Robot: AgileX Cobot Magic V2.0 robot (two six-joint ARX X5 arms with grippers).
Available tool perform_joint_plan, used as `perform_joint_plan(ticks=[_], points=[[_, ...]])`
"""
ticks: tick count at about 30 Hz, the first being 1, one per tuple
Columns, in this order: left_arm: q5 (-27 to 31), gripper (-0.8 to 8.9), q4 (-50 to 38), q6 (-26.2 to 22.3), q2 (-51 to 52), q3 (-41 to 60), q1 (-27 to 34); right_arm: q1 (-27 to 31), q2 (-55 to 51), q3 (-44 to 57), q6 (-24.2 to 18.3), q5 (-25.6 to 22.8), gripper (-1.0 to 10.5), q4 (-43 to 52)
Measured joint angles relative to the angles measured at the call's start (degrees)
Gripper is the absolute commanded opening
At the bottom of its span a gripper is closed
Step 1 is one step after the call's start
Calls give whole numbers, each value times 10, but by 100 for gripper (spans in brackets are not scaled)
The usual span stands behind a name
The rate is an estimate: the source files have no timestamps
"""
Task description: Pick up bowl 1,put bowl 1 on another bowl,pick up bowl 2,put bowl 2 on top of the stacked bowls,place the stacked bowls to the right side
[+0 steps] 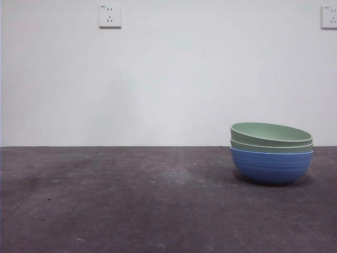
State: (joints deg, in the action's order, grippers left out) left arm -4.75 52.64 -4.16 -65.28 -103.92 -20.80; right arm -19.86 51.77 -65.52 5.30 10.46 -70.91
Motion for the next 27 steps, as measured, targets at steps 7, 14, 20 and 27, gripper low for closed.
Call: perform_joint_plan(ticks=[7,14,20,27], points=[[-29,-4,-275,-14,199,284,144,0,0,0,0,0,3,0],[23,-4,-452,-14,353,576,189,0,0,0,0,0,3,0],[31,-4,-509,-14,457,772,195,0,0,0,0,0,3,0],[72,-4,-511,2,542,910,205,0,0,0,0,0,3,0]])
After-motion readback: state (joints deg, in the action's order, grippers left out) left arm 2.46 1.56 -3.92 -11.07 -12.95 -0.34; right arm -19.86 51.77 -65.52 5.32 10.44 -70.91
